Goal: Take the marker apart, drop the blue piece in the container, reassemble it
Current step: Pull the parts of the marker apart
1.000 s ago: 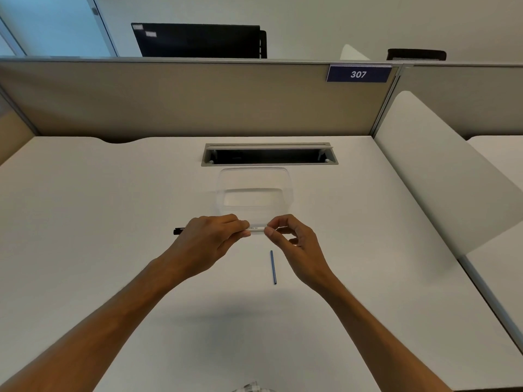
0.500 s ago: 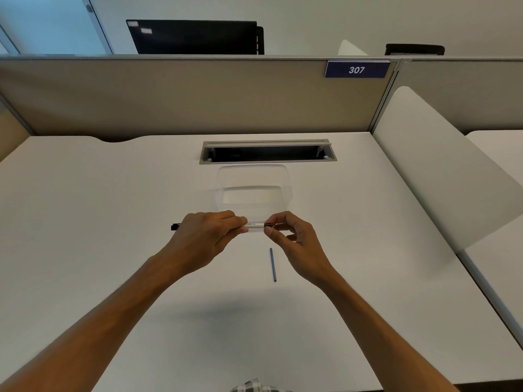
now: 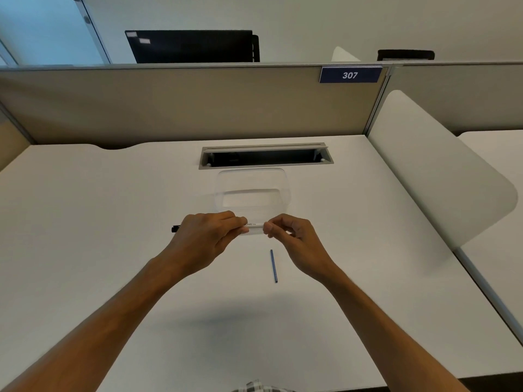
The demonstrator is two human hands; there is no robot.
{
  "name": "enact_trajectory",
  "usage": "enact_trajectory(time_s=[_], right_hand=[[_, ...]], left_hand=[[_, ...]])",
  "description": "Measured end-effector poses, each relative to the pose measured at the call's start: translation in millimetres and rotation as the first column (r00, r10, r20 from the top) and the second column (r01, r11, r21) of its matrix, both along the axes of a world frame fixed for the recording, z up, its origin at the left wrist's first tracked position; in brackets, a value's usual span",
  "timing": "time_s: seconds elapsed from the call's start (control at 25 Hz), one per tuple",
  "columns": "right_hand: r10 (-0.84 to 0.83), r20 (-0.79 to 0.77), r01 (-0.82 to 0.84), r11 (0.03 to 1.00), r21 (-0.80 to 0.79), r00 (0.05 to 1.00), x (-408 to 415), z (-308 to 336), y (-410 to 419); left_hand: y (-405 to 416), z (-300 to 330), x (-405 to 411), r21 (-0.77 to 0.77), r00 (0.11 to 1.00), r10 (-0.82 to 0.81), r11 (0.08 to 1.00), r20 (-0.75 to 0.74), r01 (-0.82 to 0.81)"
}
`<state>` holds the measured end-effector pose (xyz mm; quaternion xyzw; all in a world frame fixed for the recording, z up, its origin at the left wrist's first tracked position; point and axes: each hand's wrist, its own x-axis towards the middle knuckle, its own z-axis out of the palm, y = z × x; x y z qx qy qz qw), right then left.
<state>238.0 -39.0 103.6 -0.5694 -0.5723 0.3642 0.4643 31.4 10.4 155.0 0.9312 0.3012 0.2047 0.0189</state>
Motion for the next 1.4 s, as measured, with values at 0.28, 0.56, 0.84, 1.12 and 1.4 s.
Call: enact_trajectory(time_s=[0.28, 0.56, 0.84, 1.12, 1.4], right_hand=[[-0.019, -0.001, 0.019, 1.000, -0.010, 1.000, -3.7, 0.7, -1.7], [0.029, -0.009, -0.029, 0.999, -0.019, 1.000, -3.3, 0.4, -1.0], [0.037, 0.001, -0.037, 0.999, -0.026, 0.999, 0.1, -0.5, -2.2], [-0.054, 0.013, 0.054, 0.998, -0.025, 0.998, -1.4, 1.1, -1.2], [-0.041, -0.035, 0.039, 0.998, -0.039, 0.999, 0.9, 2.8, -1.6]], left_hand=[[-1.8, -4.1, -5.9, -0.002, 1.000, 0.008, 1.000, 0.008, -0.008], [-1.6, -7.8, -9.0, -0.007, 1.000, -0.003, 1.000, -0.001, 0.003], [1.3, -16.2, -9.5, -0.048, 1.000, 0.012, 0.999, 0.006, -0.011], [4.6, -12.1, -9.5, -0.023, 1.000, -0.006, 1.000, 0.000, 0.006], [7.7, -6.8, -7.6, -0.013, 1.000, -0.018, 1.000, 0.000, 0.018]])
